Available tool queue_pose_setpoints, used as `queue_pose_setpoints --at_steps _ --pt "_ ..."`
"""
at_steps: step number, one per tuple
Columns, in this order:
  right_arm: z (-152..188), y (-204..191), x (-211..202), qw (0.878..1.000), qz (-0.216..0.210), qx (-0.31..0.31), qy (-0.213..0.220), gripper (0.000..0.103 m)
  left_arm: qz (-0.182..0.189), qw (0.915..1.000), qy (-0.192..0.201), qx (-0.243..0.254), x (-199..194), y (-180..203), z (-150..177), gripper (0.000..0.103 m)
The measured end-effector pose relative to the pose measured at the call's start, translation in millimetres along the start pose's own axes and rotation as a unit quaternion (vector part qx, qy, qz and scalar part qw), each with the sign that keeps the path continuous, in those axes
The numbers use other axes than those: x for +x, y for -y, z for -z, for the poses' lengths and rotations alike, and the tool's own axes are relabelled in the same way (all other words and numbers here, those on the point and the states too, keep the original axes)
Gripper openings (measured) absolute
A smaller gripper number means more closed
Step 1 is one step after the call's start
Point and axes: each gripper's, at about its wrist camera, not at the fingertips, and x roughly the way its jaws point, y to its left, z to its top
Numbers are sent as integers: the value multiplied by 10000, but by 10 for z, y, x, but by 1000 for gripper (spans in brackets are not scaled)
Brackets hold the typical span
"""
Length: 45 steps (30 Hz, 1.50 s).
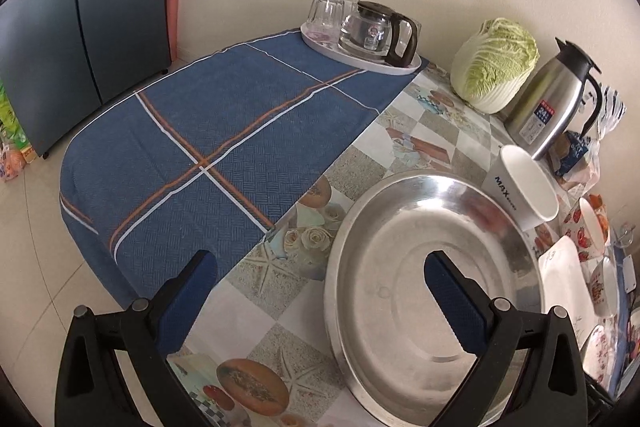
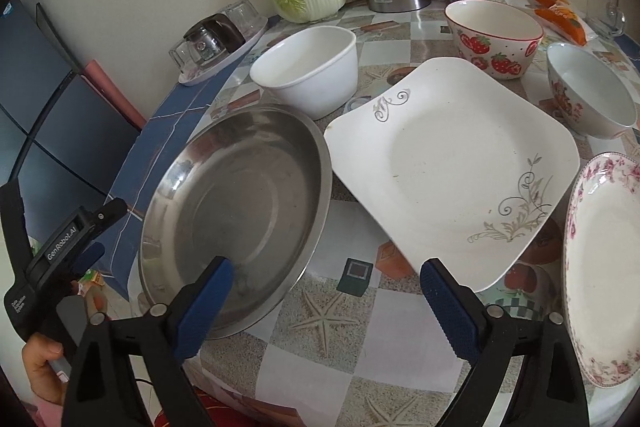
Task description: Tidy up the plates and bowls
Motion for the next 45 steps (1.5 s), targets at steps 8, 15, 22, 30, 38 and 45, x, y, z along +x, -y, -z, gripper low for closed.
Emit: queue_pose_setpoints --at_steps 8,15,22,30,38,45 --pt "-60 -18 209 9994 -248 92 -233 67 -42 9984 -325 466 301 2 -93 103" --pt "-120 93 349 9967 -470 547 -373 43 -6 9942 -693 823 530 19 -189 103" --pt "-201 35 441 9960 -567 594 -366 30 -203 9912 -827 1011 653 58 -290 92" --pt "-199 55 480 9954 -551 623 -474 14 42 9910 -1048 836 697 101 -314 51" --pt "-205 51 436 9958 -533 508 -546 14 144 9895 -1257 703 689 226 -254 27" --pt "-241 60 254 9962 -652 333 -476 14 -17 9909 -1091 787 382 230 -149 23"
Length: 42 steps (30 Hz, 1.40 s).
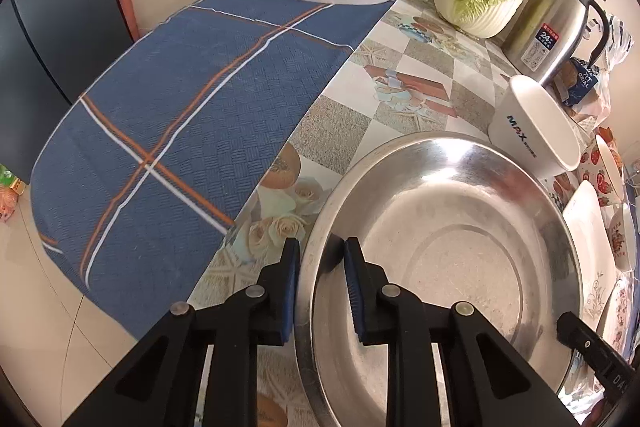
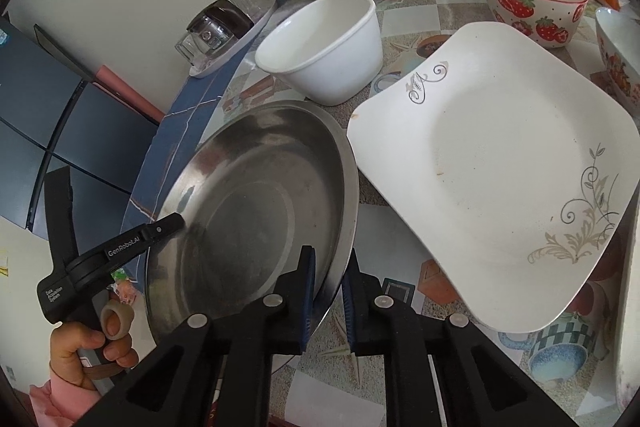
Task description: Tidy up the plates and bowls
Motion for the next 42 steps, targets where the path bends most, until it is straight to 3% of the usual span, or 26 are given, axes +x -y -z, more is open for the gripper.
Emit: queue_pose_setpoints --at_steps 9,14,20,31,42 --pt "-17 23 -380 9993 -166 -213 243 14 -195 9987 458 126 -565 270 54 23" --pt "-91 151 -694 9982 -169 -245 528 14 -320 9966 686 326 -829 651 -8 23" --pt "-194 404 -1111 9946 95 -126 1030 15 -113 9948 908 455 -971 1156 -132 23" --pt "-225 916 -1415 9895 502 303 1319 15 16 9965 748 384 -827 1808 -63 25" --pt "-258 1246 -1325 9888 921 558 1029 16 23 9983 424 407 -360 2004 71 25"
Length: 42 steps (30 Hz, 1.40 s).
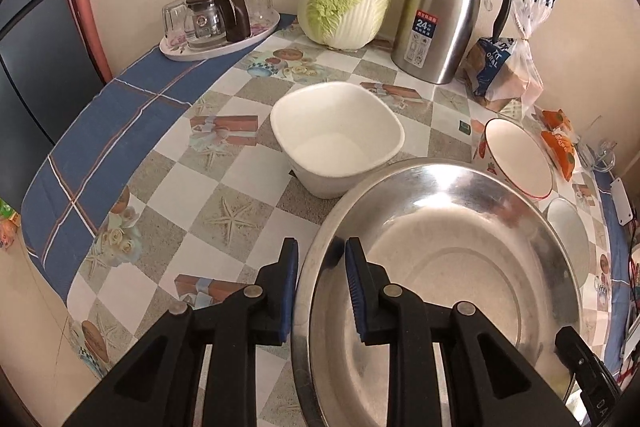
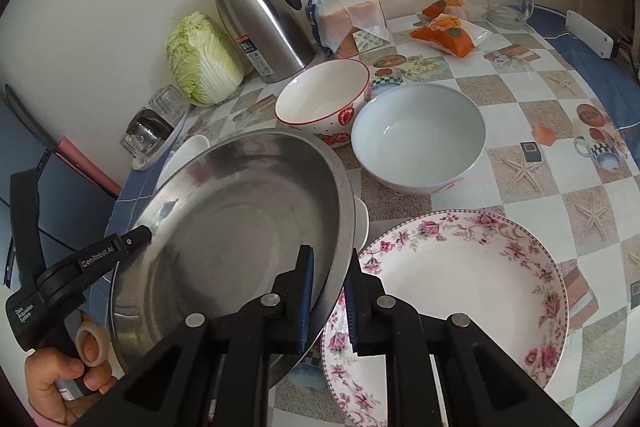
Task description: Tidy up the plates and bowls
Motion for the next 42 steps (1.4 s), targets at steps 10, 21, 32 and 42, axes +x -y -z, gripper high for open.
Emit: queue_pose_setpoints --at_steps 10,21,32,42 --pt "6 24 226 9994 227 -120 -215 16 -5 10000 -38 21 132 29 -4 25" --pt "-23 79 319 9995 232 -44 -212 16 101 9996 207 140 154 53 -42 25" --pt "-44 56 342 9992 350 -121 -153 16 125 9997 217 84 234 63 -43 25" --pt "-45 42 379 9986 469 -184 -176 16 83 9997 185 127 273 85 -35 25"
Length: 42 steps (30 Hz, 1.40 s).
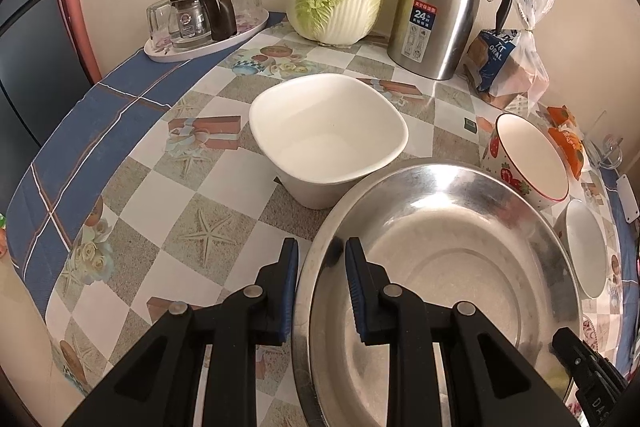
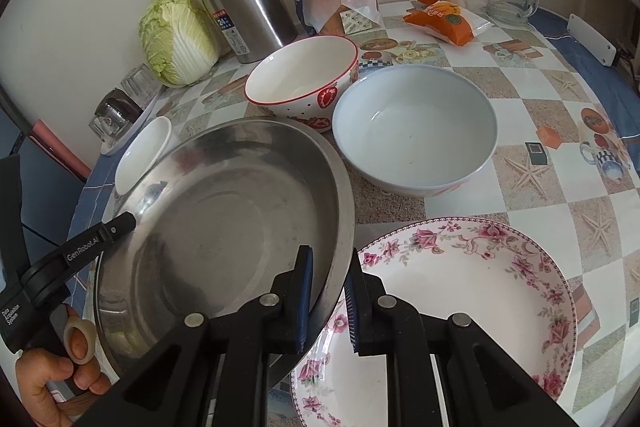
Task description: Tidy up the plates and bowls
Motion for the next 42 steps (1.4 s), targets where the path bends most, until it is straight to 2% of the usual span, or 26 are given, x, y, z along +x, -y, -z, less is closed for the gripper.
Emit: queue_pose_setpoints --at_steps 20,25,29,36,38,40,41,42 --pt "3 -30 103 9999 89 -78 -27 19 -85 10000 -43 16 43 2 3 25" --pt "-5 -43 103 9998 183 -106 -55 19 -70 9998 -183 -28 91 -14 14 28" --pt "-12 -36 91 9998 183 -99 -48 19 -77 9999 -143 -40 66 -12 4 28" --pt "-13 -43 78 9996 219 -142 -60 19 -135 9995 -276 -73 64 -27 1 38" --pt "-17 -39 62 9995 270 -140 -75 25 -138 9992 -353 -98 47 -39 -5 43" --pt "-25 -34 29 9994 323 -126 -81 39 -161 9991 -372 -79 6 -36 -16 50" --pt "-29 -34 5 9993 343 -138 -66 41 -191 9991 -368 -53 -17 -32 -20 53" --pt "-34 -38 -20 9992 361 -154 -51 46 -219 9991 -364 -35 -35 -29 -23 60"
